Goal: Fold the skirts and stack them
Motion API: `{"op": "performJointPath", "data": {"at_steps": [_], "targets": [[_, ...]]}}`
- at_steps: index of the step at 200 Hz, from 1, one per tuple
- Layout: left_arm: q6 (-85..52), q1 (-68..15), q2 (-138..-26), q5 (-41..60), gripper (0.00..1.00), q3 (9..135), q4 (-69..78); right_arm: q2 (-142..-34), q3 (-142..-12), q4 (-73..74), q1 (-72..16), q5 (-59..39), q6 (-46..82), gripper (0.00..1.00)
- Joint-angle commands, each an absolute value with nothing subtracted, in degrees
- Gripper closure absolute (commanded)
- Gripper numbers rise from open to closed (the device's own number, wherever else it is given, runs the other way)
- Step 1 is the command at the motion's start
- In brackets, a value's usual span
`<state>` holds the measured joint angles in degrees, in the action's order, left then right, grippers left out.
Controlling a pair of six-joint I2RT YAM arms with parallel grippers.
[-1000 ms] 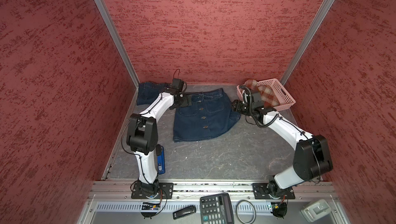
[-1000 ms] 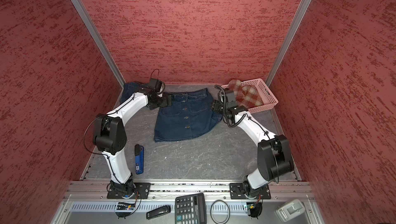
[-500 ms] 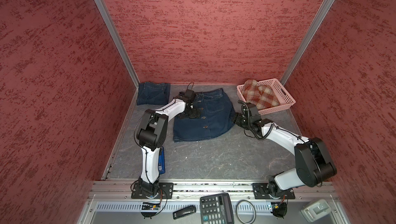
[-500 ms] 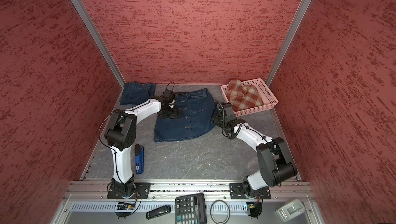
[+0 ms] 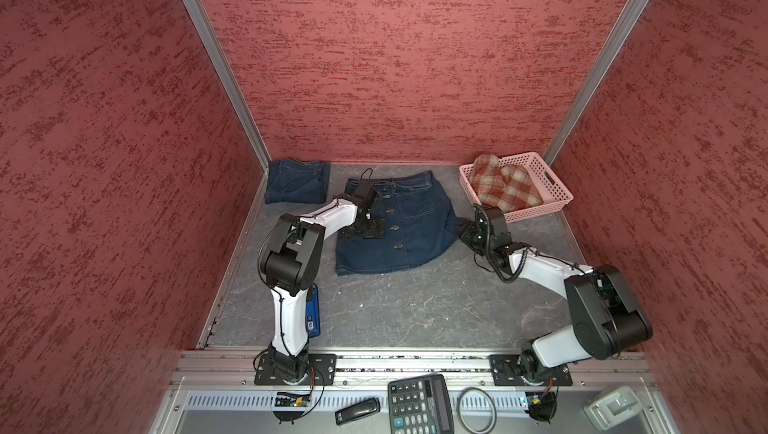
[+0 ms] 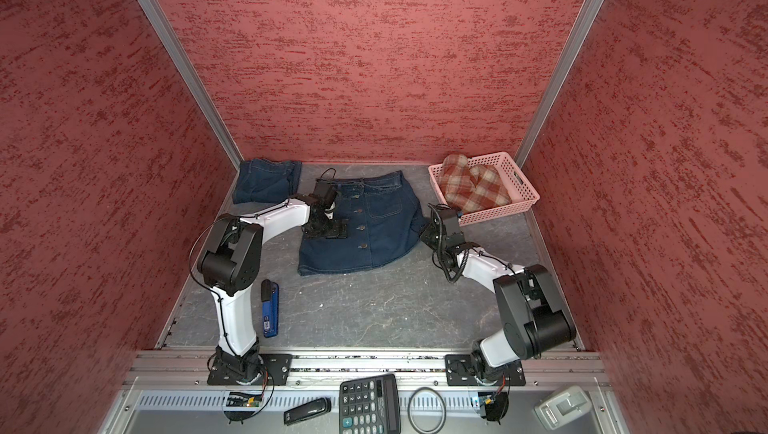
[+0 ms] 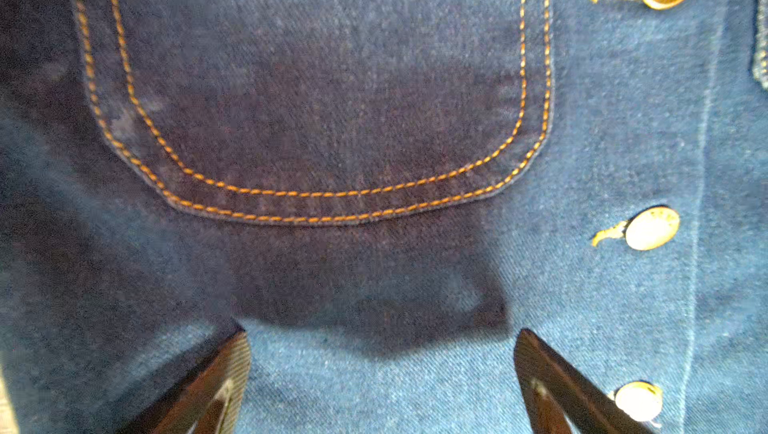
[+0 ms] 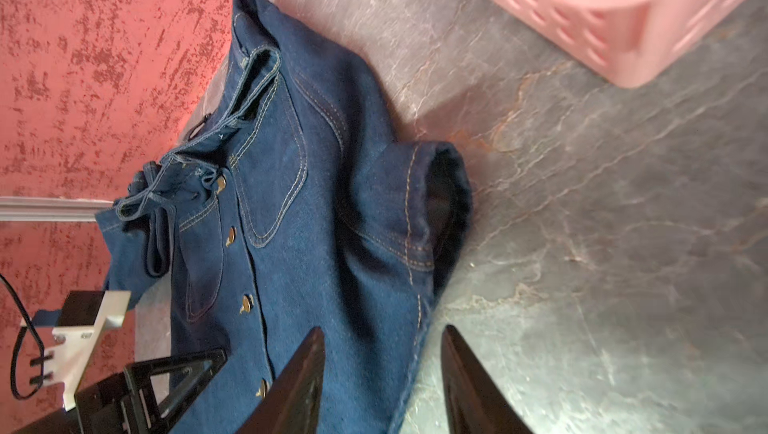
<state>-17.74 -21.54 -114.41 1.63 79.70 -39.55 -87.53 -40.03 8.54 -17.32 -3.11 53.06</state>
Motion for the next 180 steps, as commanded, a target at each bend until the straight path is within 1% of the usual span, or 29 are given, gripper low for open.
{"op": "performJointPath", "data": {"at_steps": [1,19,41,57,65,81,98,123,155,167,180], "targets": [[-18.5,-21.4,-113.6,3.5,0.00,78.5,-39.7,-91.0,-39.7,15.7,-16.7,-1.2,57.1,0.56],[-18.7,-21.4,-113.1,3.6,0.00,78.6,-39.7,-93.2,-40.3,17.2,-16.7,-0.2,57.6,0.60],[-18.9,-21.3,-112.5,3.7,0.00,78.6,-39.4,-95.1,-40.2,19.6,-16.6,1.1,57.3,0.70],[-19.5,-21.0,-112.0,4.2,0.00,78.8,-38.9,-95.7,-39.7,21.9,-16.6,1.9,56.9,0.87],[-19.9,-21.0,-111.6,4.7,0.00,78.8,-38.4,-95.9,-39.4,22.7,-16.6,2.2,56.8,1.00],[-20.6,-20.8,-110.5,5.9,0.00,79.2,-37.4,-95.3,-37.7,24.6,-16.7,2.4,57.5,1.00],[-21.1,-20.7,-108.7,6.8,0.00,79.1,-35.5,-91.9,-34.2,25.4,-17.4,2.4,59.9,1.00],[-21.9,-20.6,-106.2,5.5,0.00,78.3,-33.7,-83.7,-29.8,18.3,-21.5,6.6,62.7,1.00],[-21.9,-21.1,-105.2,6.2,0.00,78.4,-31.2,-68.9,-21.8,10.4,-27.5,14.2,67.7,1.00],[-21.1,-21.9,-106.1,7.2,0.00,79.9,-30.3,-65.7,-19.1,10.1,-28.2,14.6,68.7,1.00],[-19.3,-23.5,-108.1,8.4,0.00,82.9,-29.9,-65.2,-18.6,8.3,-28.2,13.5,68.6,1.00]]}}
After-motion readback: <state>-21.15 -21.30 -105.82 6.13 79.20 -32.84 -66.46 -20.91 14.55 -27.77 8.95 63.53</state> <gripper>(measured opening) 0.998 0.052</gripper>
